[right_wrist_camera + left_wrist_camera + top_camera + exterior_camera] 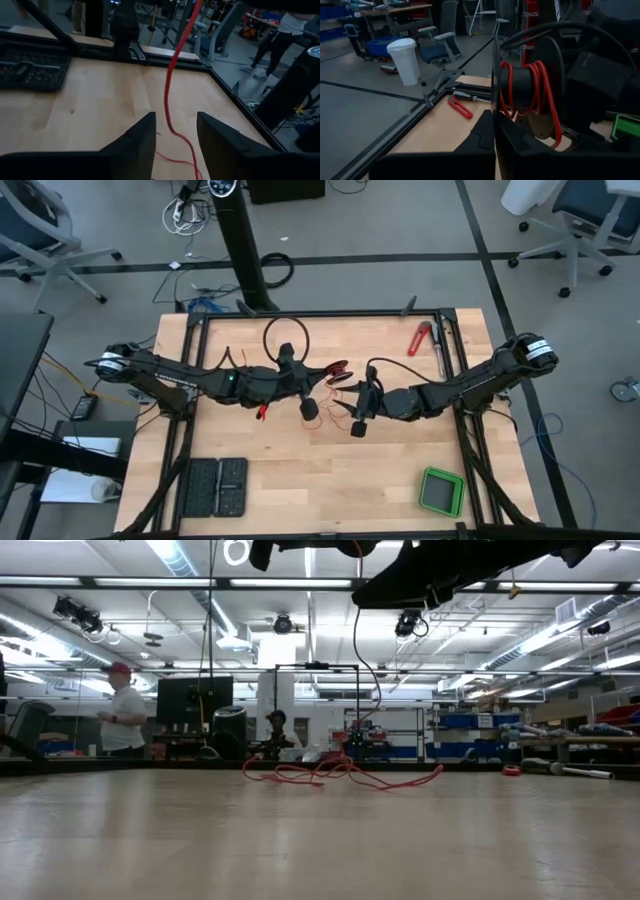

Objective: Coil cords
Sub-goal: Coil the red wire onto the black spool

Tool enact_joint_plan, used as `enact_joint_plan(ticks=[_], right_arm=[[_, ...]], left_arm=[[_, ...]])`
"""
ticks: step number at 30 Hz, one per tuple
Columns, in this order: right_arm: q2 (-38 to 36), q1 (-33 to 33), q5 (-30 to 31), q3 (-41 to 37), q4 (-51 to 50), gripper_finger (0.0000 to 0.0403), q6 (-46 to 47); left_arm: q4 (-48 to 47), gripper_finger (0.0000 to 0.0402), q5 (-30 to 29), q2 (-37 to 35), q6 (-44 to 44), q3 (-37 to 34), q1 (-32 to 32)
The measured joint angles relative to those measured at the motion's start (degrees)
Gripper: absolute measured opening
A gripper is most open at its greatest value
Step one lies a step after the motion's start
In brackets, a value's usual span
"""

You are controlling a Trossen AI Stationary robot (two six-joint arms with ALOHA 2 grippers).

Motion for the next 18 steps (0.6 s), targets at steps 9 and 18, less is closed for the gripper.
enact_joint_plan(ticks=[9, 18], right_arm=[[0.04, -1.45, -3.08, 0.0, 0.35, 0.0139, 0.53], [0.07, -1.53, -3.13, 0.0, 1.35, 0.0099, -0.42]], left_arm=[[3.04, 0.0001, 1.63, 0.0, 0.24, 0.0, -0.11], [3.48, 0.0001, 1.65, 0.0, 1.48, 0.0, -0.42]])
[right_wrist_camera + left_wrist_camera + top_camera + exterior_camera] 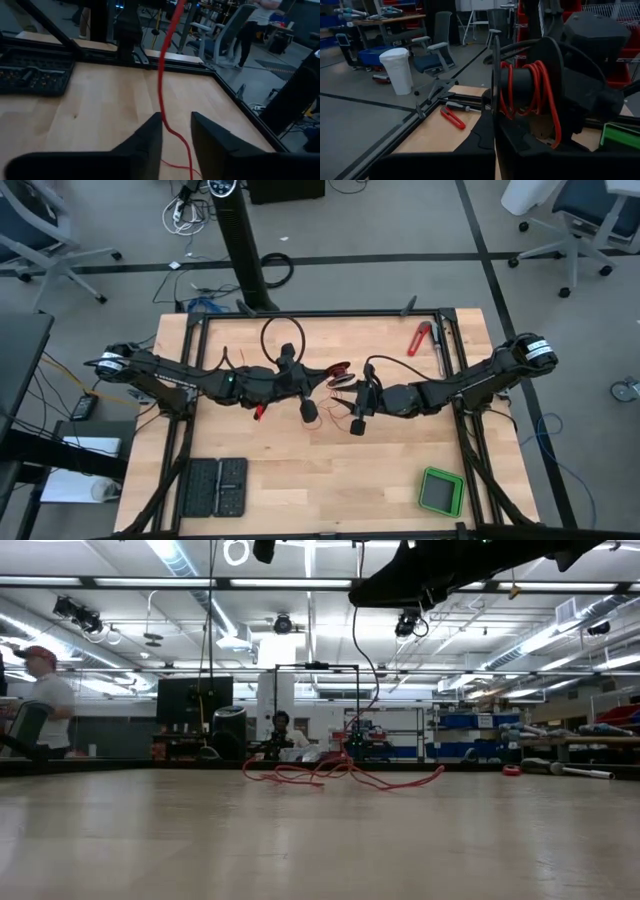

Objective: Coil cords
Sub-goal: Coil the red wire onto the black spool

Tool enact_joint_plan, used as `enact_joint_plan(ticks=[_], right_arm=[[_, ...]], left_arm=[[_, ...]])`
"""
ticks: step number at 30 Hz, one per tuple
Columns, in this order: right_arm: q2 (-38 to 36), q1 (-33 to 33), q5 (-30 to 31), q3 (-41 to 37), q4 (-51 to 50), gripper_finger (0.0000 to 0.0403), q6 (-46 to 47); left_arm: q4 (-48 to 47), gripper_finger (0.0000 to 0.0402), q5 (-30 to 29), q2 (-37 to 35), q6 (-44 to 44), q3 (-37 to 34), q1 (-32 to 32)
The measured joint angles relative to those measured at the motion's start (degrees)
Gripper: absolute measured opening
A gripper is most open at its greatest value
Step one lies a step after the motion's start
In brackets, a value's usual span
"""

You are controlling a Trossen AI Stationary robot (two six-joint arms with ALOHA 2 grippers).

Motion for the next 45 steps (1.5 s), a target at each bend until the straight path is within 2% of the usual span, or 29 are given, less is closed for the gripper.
enact_joint_plan(ticks=[6, 13, 18, 26, 35, 45], right_arm=[[0.02, -1.33, -3.64, 0.0, 0.36, 0.001, -0.61], [0.04, -5.6, -6.65, 0.0, -1.63, 0.0004, 3.27], [-0.79, -6.48, -4.41, 0.0, -7.55, 0.0002, 3.97], [-8.15, -6.47, -2.48, -0.07, -20.02, 0.0002, 2.96], [-15.84, -5.79, -2.89, -0.07, -20.79, 0.0002, 3.57], [-14.59, -5.31, -7.8, 0.59, -11.93, 0.0005, 6.59]], left_arm=[[1.5, 0.0001, 0.01, 0.05, 0.02, 0.0, -0.32], [3.74, 0.0001, 3.51, 0.96, 0.04, -0.02, -0.6], [1.64, 0.0001, 3.28, 0.73, 1.27, -0.11, -1.27], [-9.48, 0.0001, -2.05, -1.44, 0.13, -0.04, -1.51], [-21.01, 0.0001, -3.87, -1.18, -2.84, 0.0, 0.63], [-20.21, 0.0001, -4.64, 2.39, -4.53, -0.04, 3.5]])
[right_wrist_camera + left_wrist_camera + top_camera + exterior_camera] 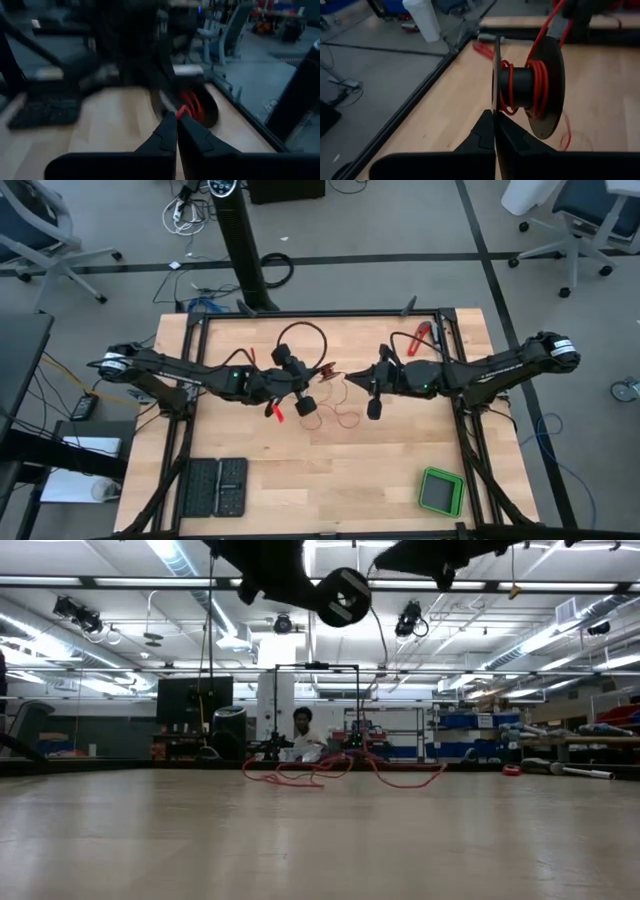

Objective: Coil cords
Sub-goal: Coil the red wire onto the black spool

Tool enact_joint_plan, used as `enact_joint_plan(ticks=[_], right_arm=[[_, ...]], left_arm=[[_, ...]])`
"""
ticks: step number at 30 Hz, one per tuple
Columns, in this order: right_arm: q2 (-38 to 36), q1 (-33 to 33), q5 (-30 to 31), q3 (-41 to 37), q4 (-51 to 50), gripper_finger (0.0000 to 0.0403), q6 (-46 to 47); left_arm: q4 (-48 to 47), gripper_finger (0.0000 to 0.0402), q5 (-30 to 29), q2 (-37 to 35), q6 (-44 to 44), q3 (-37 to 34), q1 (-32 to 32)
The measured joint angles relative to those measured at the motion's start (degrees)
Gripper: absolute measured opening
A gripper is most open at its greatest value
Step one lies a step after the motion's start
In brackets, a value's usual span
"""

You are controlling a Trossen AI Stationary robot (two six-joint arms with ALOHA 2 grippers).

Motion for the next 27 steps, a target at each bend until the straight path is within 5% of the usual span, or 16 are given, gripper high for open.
enact_joint_plan(ticks=[10, 27], right_arm=[[6.46, 0.04, -0.89, 0.32, 8.36, 0.0006, -1.08], [16.19, 1.16, -0.55, 4.17, 8.56, 0.0027, -4.76]], left_arm=[[7.96, 0.0001, 0.42, 2.94, 0.05, -0.05, 0.1], [13.65, 0.0001, 5.27, 2.81, -0.46, -0.09, -0.62]])
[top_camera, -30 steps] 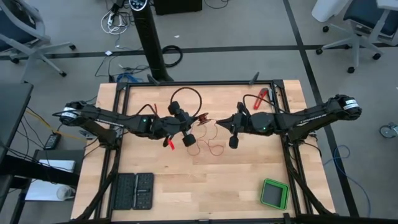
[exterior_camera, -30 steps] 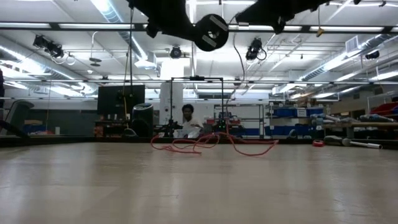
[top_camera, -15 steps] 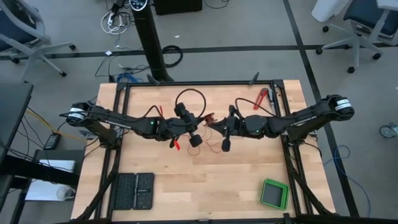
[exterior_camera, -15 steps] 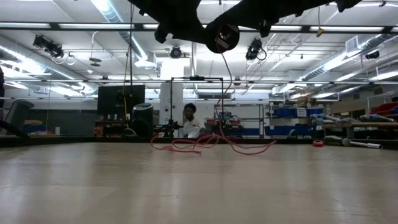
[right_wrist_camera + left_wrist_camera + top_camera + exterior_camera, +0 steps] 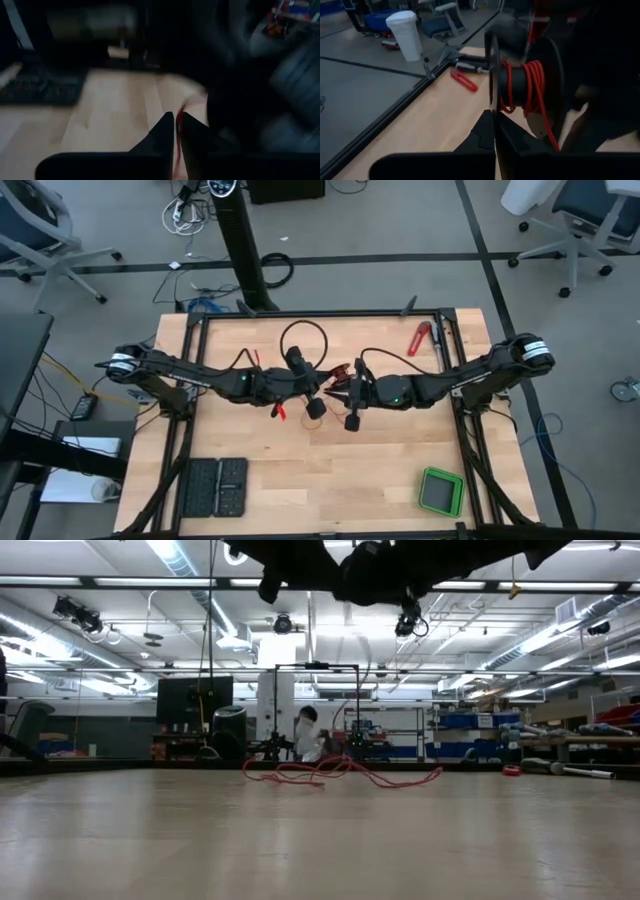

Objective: Coil cords
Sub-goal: Coil the red wire onto the black spool

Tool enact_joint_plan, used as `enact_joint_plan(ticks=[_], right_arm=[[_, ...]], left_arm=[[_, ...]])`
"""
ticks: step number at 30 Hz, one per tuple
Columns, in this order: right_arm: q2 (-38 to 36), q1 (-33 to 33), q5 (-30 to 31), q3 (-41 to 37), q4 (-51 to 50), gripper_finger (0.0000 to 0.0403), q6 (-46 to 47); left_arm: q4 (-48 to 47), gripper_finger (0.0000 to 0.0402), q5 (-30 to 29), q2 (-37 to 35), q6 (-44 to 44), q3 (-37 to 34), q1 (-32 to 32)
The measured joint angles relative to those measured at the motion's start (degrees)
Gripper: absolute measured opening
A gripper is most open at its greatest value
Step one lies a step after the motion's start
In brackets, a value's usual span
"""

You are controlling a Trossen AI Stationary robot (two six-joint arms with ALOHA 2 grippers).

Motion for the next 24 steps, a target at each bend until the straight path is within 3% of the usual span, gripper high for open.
enact_joint_plan(ticks=[12, 24], right_arm=[[-3.48, 3.36, 6.5, -0.07, -5.35, 0.0094, -3.27], [-7.28, 5.72, 11.23, -0.07, -11.4, 0.0099, -2.59]], left_arm=[[-0.05, 0.0001, 0.35, -2.06, 0.35, 0.22, -0.96], [-0.76, 0.0001, 0.72, -3.65, 0.74, 0.13, -1.33]])
